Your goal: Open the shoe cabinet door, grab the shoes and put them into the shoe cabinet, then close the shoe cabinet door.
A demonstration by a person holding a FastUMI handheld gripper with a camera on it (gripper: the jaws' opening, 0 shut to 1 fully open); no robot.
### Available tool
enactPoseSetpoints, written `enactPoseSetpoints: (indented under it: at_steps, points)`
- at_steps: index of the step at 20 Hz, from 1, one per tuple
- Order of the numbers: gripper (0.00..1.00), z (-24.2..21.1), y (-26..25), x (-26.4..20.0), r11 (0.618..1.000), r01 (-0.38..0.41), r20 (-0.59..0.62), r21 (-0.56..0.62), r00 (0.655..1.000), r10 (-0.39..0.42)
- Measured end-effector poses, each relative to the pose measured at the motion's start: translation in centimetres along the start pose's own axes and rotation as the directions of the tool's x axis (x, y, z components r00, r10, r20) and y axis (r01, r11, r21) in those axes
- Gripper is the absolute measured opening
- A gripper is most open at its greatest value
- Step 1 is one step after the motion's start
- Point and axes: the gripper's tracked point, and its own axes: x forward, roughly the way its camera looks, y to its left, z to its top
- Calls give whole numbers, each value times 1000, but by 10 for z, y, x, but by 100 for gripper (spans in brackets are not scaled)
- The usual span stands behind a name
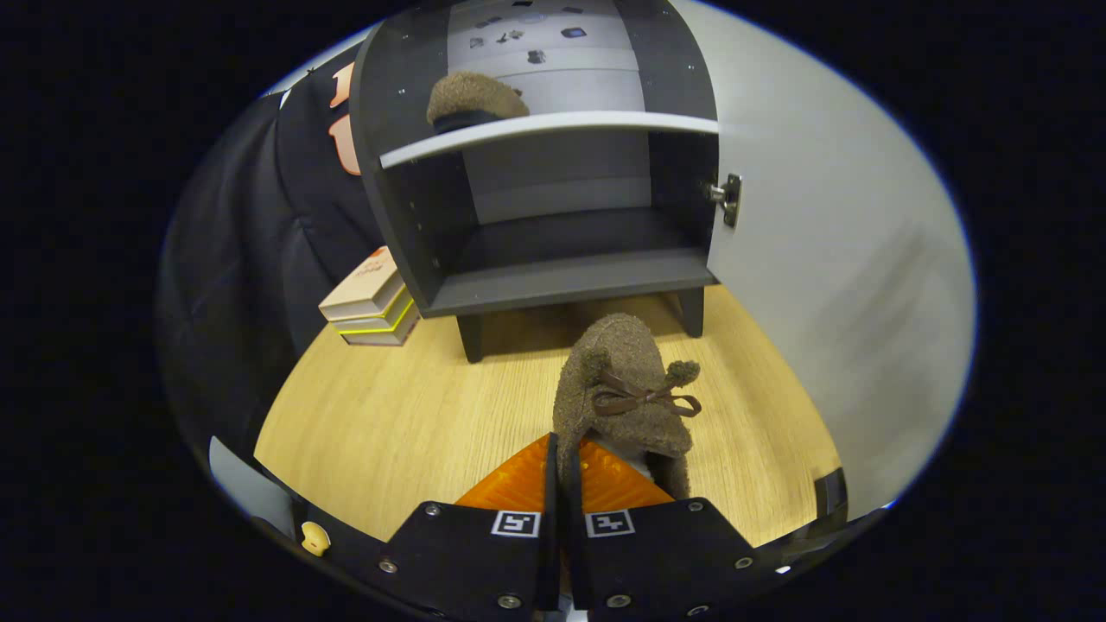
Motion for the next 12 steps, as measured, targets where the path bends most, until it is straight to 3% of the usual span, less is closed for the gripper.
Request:
enactPoseSetpoints:
  at_steps: [6, 12]
  points:
    - [5, 72, 11, -46, 999, -13, 112, -39, 994, 17]
    - [5, 143, 17, -60, 993, -17, 209, -116, 977, 41]
